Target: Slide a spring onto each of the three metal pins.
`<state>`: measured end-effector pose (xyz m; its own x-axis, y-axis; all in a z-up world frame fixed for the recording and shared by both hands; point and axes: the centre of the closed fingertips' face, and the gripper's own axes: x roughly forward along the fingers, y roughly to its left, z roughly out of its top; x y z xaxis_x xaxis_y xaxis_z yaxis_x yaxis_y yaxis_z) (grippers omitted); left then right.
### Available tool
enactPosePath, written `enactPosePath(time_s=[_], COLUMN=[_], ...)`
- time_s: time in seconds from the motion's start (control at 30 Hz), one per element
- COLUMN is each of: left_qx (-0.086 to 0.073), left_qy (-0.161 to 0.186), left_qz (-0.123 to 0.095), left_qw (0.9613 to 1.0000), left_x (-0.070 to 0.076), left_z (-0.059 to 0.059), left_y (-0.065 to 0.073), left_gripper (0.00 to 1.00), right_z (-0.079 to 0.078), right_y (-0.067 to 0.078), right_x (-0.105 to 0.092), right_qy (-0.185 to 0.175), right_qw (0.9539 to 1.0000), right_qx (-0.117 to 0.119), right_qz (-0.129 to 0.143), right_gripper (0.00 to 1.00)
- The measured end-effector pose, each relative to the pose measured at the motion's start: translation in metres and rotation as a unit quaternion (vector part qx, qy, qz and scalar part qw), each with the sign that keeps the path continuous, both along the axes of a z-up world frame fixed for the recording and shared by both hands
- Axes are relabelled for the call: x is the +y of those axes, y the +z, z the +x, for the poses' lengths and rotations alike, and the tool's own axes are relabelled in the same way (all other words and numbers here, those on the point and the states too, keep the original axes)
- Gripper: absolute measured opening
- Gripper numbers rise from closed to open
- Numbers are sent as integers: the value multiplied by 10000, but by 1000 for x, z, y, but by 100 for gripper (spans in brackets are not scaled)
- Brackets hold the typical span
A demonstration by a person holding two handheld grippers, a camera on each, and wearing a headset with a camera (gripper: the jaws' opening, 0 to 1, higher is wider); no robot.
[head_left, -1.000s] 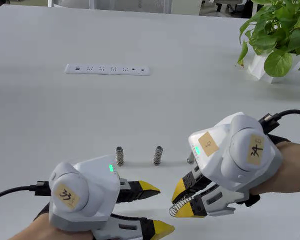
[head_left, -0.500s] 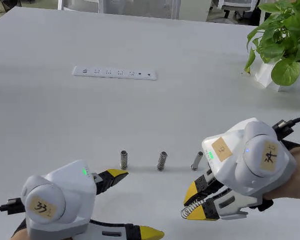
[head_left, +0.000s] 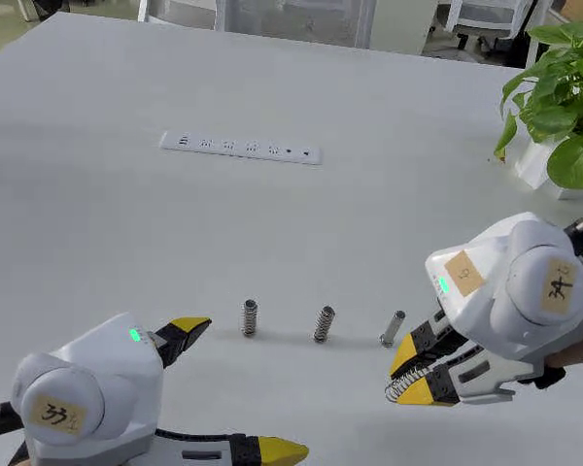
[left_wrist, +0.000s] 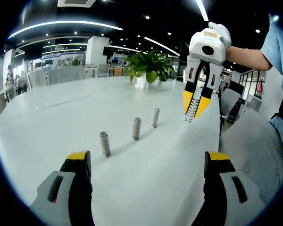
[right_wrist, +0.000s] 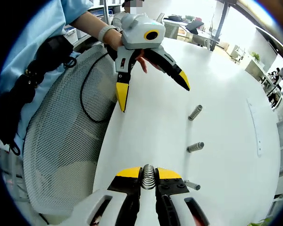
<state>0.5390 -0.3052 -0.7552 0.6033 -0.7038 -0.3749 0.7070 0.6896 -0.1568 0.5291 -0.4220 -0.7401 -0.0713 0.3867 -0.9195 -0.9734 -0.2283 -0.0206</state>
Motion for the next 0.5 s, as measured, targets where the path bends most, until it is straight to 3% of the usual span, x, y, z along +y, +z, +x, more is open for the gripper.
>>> enactPosePath(time_s=[0.17,0.5], left_qx=[52,29], left_qy=[101,313], left_qz=[-2,-21], left_qw=[9999,9995], left_x=[3,11], left_z=[3,9], left_y=[-7,-7], left_gripper=[99,99], right_z=[19,58], right_y=[7,14], right_x=[-5,-9], right_qy=[125,236], right_qw=[9996,9977], right_qx=[-172,-462], right_qz=[-169,-428], right_gripper=[7,7])
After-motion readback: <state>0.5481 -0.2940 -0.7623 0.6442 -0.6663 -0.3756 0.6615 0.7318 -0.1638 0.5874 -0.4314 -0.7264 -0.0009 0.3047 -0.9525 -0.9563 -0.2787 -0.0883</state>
